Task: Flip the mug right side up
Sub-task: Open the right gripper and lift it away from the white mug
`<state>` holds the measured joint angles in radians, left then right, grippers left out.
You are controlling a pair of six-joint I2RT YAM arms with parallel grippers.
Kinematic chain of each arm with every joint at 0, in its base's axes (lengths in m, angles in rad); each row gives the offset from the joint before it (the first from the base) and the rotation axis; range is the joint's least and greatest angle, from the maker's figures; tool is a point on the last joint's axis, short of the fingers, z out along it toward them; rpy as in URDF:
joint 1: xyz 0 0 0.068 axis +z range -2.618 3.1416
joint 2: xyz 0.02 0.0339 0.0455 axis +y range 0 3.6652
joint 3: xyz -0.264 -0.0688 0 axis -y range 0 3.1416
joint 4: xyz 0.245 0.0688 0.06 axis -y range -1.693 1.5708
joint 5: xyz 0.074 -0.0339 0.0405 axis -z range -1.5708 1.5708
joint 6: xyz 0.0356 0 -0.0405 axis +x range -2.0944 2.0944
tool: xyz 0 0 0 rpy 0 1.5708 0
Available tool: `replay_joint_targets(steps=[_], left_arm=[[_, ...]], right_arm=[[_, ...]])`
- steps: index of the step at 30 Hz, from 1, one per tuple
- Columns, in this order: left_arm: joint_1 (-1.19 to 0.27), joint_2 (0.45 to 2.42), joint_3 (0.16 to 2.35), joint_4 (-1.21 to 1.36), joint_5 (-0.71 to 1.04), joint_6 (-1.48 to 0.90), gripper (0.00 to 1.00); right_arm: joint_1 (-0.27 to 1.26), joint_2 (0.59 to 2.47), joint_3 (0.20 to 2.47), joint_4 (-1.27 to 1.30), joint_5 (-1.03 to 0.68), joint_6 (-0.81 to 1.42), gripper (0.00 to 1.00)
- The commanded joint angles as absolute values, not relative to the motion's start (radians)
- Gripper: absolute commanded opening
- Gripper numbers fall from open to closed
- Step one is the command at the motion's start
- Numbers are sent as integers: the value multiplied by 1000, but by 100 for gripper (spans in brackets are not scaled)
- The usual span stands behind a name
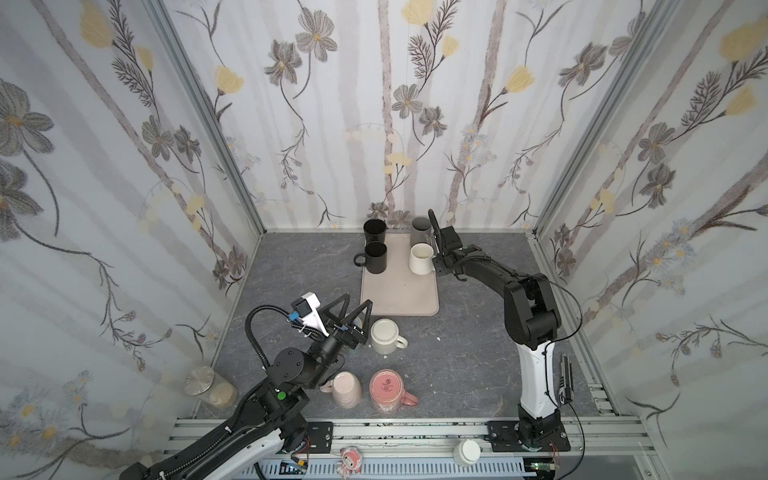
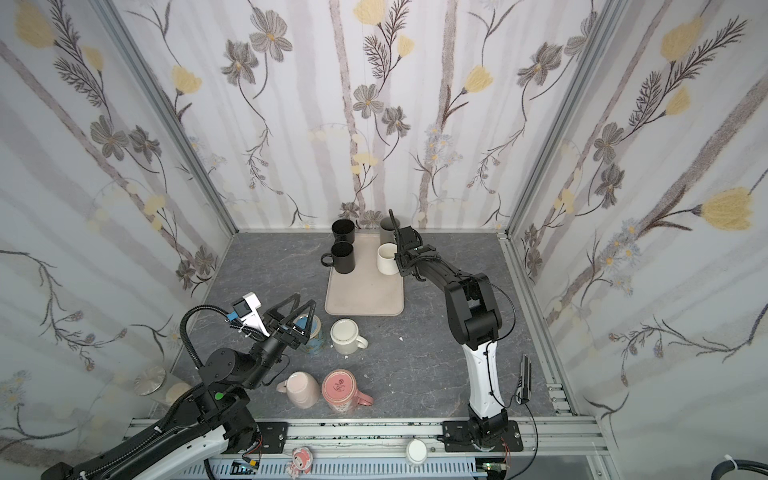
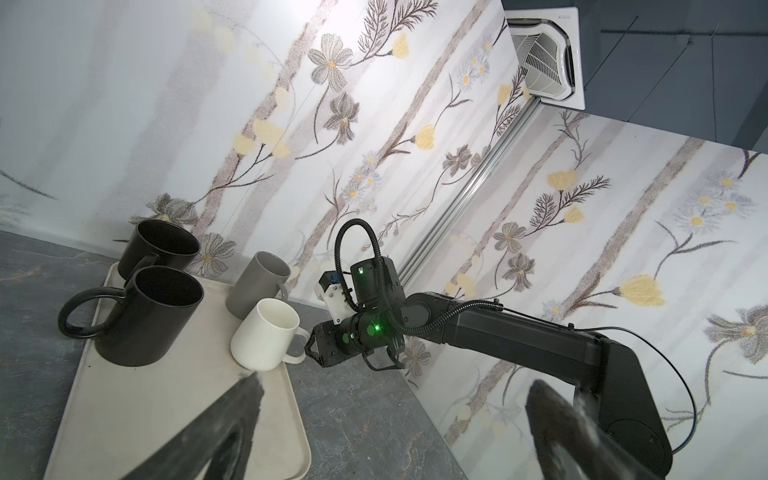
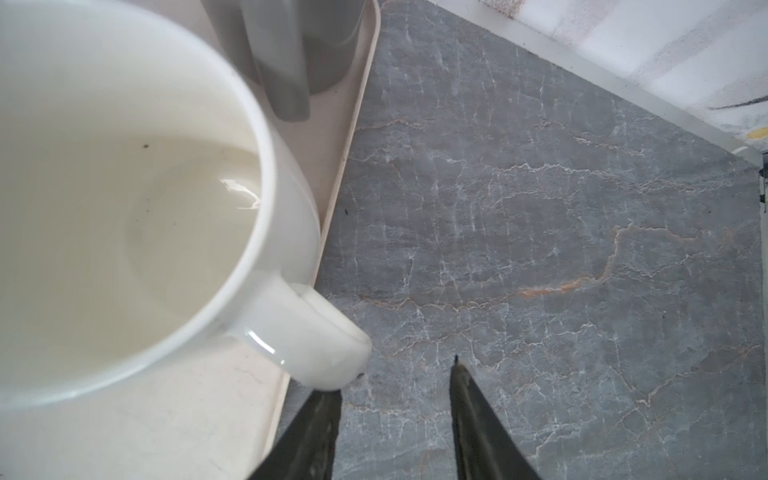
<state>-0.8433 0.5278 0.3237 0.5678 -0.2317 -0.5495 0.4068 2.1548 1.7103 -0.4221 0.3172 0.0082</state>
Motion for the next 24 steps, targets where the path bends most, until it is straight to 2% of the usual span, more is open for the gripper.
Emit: replay_joint_targets(steps=[1, 8, 12, 24], left_arm=[[-843, 526, 328, 581, -236, -549, 100], [-844, 521, 321, 581, -244, -548, 100], [-842, 533, 318, 597, -242, -547, 100], [-843, 503, 323, 557, -260, -544, 100]], right_arm=[[405, 2157, 1725, -399, 333, 27, 51], [441, 1988, 1517, -285, 277, 80, 74], [464, 1971, 1462, -234, 240, 133, 83], [467, 2106, 1547, -169, 233, 202, 86]])
